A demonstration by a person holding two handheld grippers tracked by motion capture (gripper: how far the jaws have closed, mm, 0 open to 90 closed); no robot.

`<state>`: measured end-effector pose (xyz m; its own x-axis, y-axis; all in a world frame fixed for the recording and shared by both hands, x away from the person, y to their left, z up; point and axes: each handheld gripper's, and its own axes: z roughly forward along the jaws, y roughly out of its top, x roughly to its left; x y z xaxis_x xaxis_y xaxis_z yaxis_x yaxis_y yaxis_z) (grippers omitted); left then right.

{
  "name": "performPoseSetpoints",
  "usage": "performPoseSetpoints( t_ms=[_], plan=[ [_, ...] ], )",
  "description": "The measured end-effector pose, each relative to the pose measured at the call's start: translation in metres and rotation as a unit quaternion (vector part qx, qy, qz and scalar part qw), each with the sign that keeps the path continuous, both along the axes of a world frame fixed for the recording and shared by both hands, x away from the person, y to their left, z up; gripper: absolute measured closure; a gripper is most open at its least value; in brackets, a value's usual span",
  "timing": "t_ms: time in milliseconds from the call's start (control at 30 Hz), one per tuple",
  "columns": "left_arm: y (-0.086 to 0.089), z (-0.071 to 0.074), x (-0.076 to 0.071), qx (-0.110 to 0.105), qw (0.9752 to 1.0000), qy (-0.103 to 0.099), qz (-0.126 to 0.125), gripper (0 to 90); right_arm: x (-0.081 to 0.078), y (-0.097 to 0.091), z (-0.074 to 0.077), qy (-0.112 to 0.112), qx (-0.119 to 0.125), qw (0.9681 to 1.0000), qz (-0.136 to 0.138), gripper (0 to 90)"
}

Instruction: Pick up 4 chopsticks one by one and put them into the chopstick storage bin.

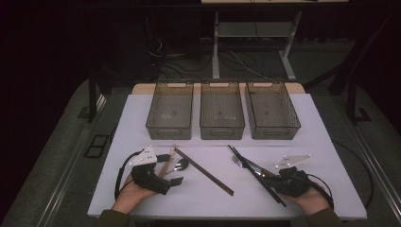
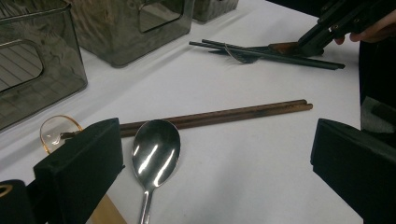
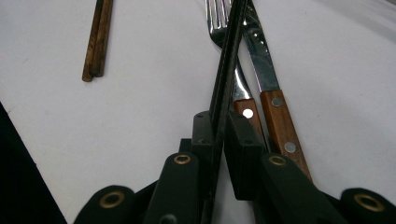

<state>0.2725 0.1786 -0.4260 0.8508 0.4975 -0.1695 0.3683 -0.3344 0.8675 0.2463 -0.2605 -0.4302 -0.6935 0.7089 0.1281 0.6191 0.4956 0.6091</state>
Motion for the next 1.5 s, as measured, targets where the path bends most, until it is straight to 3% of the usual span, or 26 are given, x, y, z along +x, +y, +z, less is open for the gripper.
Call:
performPoseSetpoints(
  t_ms=[733,1500],
  plan=[
    [0.0003,-0.0001,0.0003,0.000,1.0000,0.000,0.000,1.5,-0.0029,0.0039,-0.0092,0.006,-0.023,0.9997,-0.008,81.7],
    [0.0000,0.0000,0.0003,-0.001,1.0000,0.000,0.000,1.5,-0.0035,0.0026,-0.0100,0.021,-0.005,0.9982,-0.056,84.6]
  ],
)
